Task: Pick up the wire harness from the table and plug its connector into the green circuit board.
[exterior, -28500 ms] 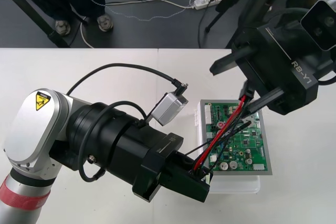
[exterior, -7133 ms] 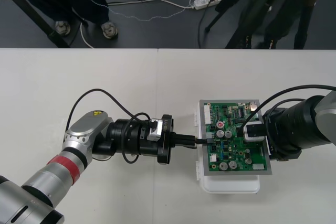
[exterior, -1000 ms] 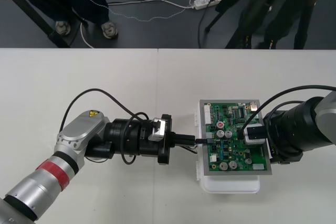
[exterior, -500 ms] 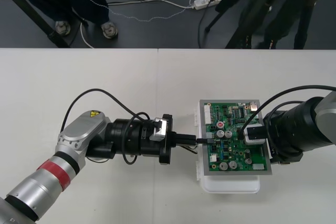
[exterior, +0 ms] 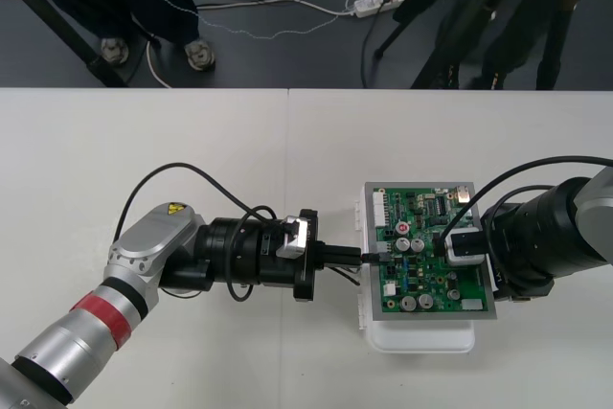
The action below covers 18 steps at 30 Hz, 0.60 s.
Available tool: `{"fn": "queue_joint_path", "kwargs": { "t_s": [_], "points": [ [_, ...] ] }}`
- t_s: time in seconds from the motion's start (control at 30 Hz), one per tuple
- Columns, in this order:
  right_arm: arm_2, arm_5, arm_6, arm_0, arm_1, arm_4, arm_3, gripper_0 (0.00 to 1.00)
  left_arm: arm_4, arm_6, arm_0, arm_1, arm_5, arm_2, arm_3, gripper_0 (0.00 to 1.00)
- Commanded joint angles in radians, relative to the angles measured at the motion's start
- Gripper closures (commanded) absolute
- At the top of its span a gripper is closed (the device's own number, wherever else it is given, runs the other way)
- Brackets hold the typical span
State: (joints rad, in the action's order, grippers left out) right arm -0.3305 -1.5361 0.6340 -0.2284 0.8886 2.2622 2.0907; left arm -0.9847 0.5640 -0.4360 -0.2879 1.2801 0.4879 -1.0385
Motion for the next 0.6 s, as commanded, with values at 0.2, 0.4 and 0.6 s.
{"fn": "queue_joint_path", "kwargs": {
  "t_s": [0.2, 0.4, 0.6],
  "points": [
    [-0.012, -0.009, -0.033, -0.031, 0.012, -0.013, 0.023, 0.0, -0.017, -0.039, -0.032, 0.047, -0.048, 0.034, -0.032, 1.0],
    [-0.012, -0.009, -0.033, -0.031, 0.012, -0.013, 0.023, 0.0, -0.04, -0.042, -0.032, 0.055, -0.064, 0.034, -0.032, 1.0],
    [-0.012, -0.009, -0.033, -0.031, 0.012, -0.013, 0.023, 0.0, -0.051, -0.042, -0.033, 0.065, -0.079, 0.034, -0.032, 1.0]
  ]
}}
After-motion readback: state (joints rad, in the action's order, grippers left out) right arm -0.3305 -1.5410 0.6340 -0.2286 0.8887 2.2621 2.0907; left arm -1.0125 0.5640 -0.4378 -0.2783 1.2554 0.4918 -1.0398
